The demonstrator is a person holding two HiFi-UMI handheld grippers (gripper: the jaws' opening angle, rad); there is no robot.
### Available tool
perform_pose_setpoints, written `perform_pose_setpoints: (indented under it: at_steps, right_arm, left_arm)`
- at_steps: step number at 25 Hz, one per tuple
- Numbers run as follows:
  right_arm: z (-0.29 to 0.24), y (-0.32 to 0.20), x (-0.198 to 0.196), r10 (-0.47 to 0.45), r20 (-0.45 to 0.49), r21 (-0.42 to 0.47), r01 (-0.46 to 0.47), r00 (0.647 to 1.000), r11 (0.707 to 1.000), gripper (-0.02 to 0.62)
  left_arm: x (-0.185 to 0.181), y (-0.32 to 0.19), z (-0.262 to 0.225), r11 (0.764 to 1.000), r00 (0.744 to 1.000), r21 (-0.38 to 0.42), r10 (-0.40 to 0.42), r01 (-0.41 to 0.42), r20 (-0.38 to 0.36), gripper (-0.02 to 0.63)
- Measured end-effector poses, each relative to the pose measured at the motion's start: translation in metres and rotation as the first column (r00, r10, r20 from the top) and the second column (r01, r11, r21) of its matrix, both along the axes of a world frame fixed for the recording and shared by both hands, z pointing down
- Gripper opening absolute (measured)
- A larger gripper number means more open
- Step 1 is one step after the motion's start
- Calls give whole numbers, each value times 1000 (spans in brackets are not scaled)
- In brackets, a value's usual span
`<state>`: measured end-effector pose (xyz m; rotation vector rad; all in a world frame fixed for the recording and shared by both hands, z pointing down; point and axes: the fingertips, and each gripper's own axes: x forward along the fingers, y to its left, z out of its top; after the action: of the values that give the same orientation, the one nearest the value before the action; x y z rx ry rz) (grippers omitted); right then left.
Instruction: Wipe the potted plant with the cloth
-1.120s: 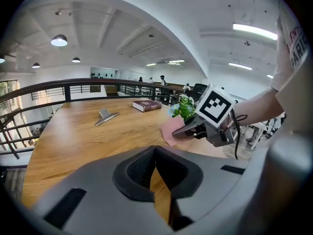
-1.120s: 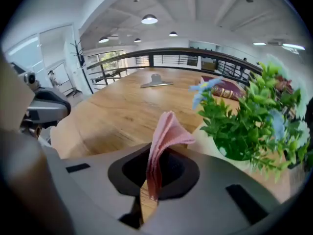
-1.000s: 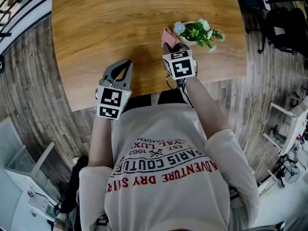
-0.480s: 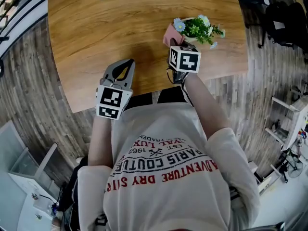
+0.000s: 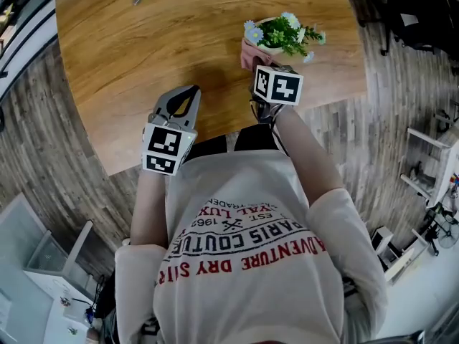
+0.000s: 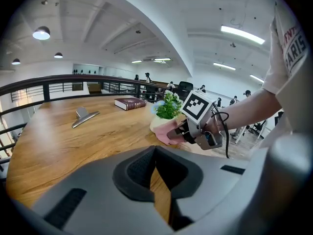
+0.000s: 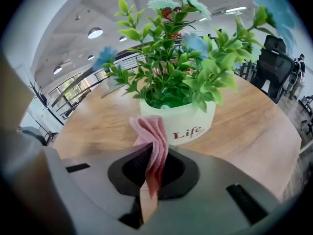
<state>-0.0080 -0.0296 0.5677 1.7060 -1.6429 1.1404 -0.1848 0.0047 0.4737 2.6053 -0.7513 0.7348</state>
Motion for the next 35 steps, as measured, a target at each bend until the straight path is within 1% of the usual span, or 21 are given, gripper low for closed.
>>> perform_pose_setpoints:
  at_steps: [7, 12, 15, 18, 22, 23, 24, 26, 27, 29, 32, 35]
  right_arm:
    - [1, 11, 20, -30, -35, -18, 29, 999, 999, 37]
    - [8, 19, 40, -26, -16, -17, 26, 1000, 1000, 37]
    - [3, 24, 49, -46, -29, -14, 46, 999, 999, 37]
    - [-5, 35, 50, -118, -77, -4, 118, 990, 993, 37]
    - [-22, 47, 57, -218, -161, 31, 226, 963, 974, 37]
    - [-25, 49, 62, -240, -184, 35, 251, 953, 967, 37]
    - [-28, 50, 69, -259, -205, 37, 272, 944, 962, 35]
    - [-31, 52, 85, -279, -235, 36, 295, 931, 955, 37]
    - [-32, 52, 94, -282, -244, 35, 300, 928, 953, 37]
    - [-33, 51, 111, -283, -250, 35, 300, 926, 953, 35]
    - [-30, 47, 132, -289, -242, 29, 304, 926, 952, 37]
    - [-27, 41, 147, -306, -236, 21, 320, 922, 947, 37]
  left_arm:
    - [19, -5, 4, 1000, 1000, -10, 29, -29, -4, 16]
    - [40, -6, 5, 998, 998, -10, 58, -58, -15, 17]
    - [56, -7, 3, 998, 996, -10, 61, -62, -57, 17]
    - [68, -6, 0, 999, 993, -9, 50, -51, -105, 17]
    - [74, -18, -5, 999, 977, -6, -50, 49, -206, 19]
    - [77, -21, -4, 998, 972, -12, -67, 66, -224, 32]
    - [80, -23, -2, 997, 968, -16, -76, 74, -238, 72]
    - [90, -26, 2, 997, 965, -10, -73, 73, -251, 179]
    - [96, -27, 4, 998, 966, 0, -67, 69, -251, 210]
    - [108, -29, 8, 998, 969, 32, -47, 56, -244, 297]
    - [129, -34, 15, 994, 979, 106, 7, 15, -204, 395]
    - [148, -40, 22, 984, 986, 172, 70, -44, -154, 447]
